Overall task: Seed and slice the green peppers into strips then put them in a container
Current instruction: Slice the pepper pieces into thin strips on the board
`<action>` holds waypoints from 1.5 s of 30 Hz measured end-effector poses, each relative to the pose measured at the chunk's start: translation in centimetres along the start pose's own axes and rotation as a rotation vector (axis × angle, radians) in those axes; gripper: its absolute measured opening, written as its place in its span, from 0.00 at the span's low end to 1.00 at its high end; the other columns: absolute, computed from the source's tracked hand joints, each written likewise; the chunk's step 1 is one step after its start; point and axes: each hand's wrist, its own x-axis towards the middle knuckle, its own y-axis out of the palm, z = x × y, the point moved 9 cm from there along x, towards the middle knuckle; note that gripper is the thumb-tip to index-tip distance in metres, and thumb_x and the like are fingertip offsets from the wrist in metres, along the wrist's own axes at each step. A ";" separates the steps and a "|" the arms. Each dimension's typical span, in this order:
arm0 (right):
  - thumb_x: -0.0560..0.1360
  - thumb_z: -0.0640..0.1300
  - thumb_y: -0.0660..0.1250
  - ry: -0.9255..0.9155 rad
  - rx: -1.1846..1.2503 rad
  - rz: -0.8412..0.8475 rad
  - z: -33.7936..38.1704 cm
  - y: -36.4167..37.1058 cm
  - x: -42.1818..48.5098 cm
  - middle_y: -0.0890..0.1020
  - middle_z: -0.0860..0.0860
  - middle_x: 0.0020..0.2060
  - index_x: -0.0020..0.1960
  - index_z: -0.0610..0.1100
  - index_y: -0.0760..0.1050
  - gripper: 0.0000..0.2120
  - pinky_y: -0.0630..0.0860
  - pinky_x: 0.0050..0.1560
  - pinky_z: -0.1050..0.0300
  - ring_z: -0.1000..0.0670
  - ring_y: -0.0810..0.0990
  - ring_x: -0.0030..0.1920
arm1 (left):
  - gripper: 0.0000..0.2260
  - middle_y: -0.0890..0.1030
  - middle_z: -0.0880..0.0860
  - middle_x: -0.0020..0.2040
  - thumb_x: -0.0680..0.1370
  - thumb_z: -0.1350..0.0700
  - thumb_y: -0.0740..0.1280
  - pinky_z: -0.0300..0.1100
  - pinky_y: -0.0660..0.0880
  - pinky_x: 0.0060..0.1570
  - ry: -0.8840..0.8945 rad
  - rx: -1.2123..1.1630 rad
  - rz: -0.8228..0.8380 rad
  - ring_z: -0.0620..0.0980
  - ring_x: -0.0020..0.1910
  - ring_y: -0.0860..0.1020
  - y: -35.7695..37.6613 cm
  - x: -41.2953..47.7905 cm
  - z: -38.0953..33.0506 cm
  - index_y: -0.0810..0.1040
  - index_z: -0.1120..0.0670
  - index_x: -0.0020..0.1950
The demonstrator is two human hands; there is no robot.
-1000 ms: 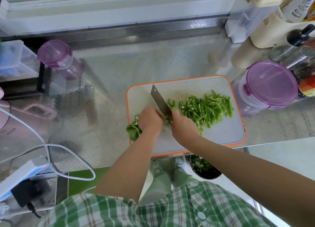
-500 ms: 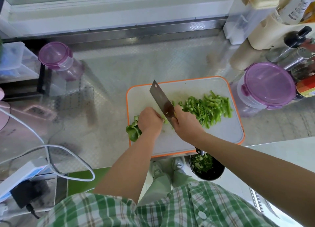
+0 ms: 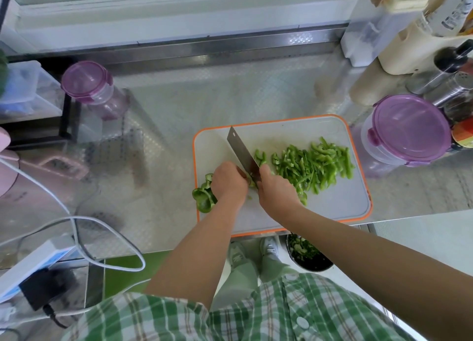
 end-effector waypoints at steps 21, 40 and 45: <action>0.81 0.40 0.56 0.000 0.089 -0.008 0.1 -1.1 -1.4 0.69 0.49 0.31 0.51 0.43 0.58 0.06 0.60 0.27 0.54 0.42 0.71 0.32 | 0.04 0.84 0.52 0.41 0.73 0.56 0.69 0.42 0.73 0.36 0.019 -0.005 -0.025 0.56 0.44 0.82 -0.1 -0.3 -0.2 0.84 0.53 0.43; 0.80 0.42 0.56 -0.013 0.222 -0.082 -1.1 -1.2 -0.8 0.71 0.47 0.32 0.54 0.40 0.61 0.06 0.61 0.28 0.55 0.43 0.71 0.31 | 0.04 0.84 0.52 0.46 0.74 0.56 0.71 0.44 0.76 0.43 0.024 -0.011 -0.043 0.54 0.49 0.82 -0.1 -0.8 -0.2 0.84 0.52 0.47; 0.80 0.42 0.56 -0.025 0.201 -0.033 -0.3 -0.8 -1.5 0.73 0.45 0.35 0.57 0.40 0.61 0.09 0.64 0.31 0.54 0.42 0.72 0.33 | 0.05 0.84 0.53 0.47 0.74 0.55 0.69 0.44 0.75 0.43 0.010 -0.017 -0.044 0.56 0.50 0.81 -0.1 -0.8 -0.3 0.84 0.52 0.48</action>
